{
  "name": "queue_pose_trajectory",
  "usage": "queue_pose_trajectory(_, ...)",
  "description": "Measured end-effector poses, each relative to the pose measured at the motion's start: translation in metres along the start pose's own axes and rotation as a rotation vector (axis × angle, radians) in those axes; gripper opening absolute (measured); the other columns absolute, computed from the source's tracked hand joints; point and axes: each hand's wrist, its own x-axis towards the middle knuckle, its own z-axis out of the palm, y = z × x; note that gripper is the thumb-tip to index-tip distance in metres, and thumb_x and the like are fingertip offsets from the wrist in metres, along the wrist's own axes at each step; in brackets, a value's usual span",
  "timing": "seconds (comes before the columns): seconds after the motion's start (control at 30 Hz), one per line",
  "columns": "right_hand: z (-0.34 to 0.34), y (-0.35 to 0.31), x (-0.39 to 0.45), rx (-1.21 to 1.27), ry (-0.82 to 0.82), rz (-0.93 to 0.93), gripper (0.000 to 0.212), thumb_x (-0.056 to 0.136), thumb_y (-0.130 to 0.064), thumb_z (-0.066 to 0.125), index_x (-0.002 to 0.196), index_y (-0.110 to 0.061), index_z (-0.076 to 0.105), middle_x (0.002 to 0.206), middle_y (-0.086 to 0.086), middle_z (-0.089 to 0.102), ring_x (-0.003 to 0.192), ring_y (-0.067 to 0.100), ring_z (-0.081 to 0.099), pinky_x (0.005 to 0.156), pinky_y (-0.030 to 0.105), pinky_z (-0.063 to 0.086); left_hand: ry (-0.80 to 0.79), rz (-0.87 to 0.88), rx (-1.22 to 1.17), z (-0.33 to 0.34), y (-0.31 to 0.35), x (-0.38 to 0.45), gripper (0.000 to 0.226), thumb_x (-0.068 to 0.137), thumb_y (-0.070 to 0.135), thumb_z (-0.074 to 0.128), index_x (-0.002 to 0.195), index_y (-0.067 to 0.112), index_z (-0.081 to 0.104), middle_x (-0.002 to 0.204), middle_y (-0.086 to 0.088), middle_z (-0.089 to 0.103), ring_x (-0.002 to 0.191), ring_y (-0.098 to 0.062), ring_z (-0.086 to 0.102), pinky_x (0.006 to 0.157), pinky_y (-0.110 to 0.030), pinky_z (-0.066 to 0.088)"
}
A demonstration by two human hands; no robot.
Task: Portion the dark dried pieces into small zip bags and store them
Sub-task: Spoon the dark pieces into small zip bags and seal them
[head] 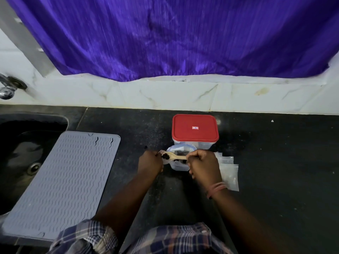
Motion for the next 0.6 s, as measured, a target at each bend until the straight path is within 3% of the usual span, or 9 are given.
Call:
queue_pose_trajectory(0.07,0.001,0.0,0.001,-0.061,0.018,-0.042,0.017,0.082,-0.026,0.058,0.072,-0.025,0.073,0.061,-0.003,0.069,0.057,0.017,0.067,0.06,0.037,0.059,-0.02,-0.032,-0.017,0.001,0.001,-0.002,0.033,0.104,0.026,0.046,0.095,0.011,0.073,0.074,-0.01,0.074,0.057,-0.019,0.07,0.052,-0.026,0.054)
queue_pose_trajectory(0.2,0.002,0.003,0.002,-0.145,0.024,-0.093,0.016,0.081,-0.026,0.059,0.072,-0.025,0.072,0.066,-0.007,0.07,0.065,0.015,0.069,0.071,0.042,0.06,-0.067,-0.063,-0.082,0.001,0.003,-0.003,0.03,0.101,0.024,0.045,0.09,0.013,0.071,0.076,-0.013,0.074,0.065,-0.026,0.074,0.071,-0.041,0.064)
queue_pose_trajectory(0.33,0.007,0.004,-0.001,-0.23,0.042,-0.176,0.013,0.084,-0.017,0.064,0.076,-0.023,0.073,0.073,-0.009,0.071,0.069,0.01,0.067,0.073,0.03,0.056,-0.135,-0.057,-0.053,0.001,0.003,0.0,0.033,0.1,0.025,0.048,0.085,0.01,0.074,0.072,-0.012,0.076,0.06,-0.023,0.073,0.053,-0.027,0.055)
queue_pose_trajectory(0.47,0.017,0.007,-0.004,-0.516,-0.01,-0.518,0.012,0.086,-0.013,0.06,0.079,-0.019,0.067,0.08,-0.002,0.069,0.075,0.015,0.062,0.069,0.028,0.047,-0.217,-0.099,-0.071,0.006,0.003,0.001,0.025,0.098,0.012,0.055,0.09,0.0,0.075,0.075,-0.018,0.076,0.062,-0.027,0.072,0.061,-0.034,0.059)
queue_pose_trajectory(0.6,0.021,0.016,-0.006,-0.771,-0.078,-0.852,0.017,0.075,-0.011,0.063,0.088,-0.017,0.072,0.089,0.004,0.068,0.082,0.025,0.068,0.066,0.032,0.054,-0.2,-0.047,0.015,0.005,0.0,0.001,0.028,0.097,0.015,0.052,0.092,-0.001,0.075,0.085,-0.02,0.077,0.07,-0.027,0.072,0.063,-0.031,0.053)
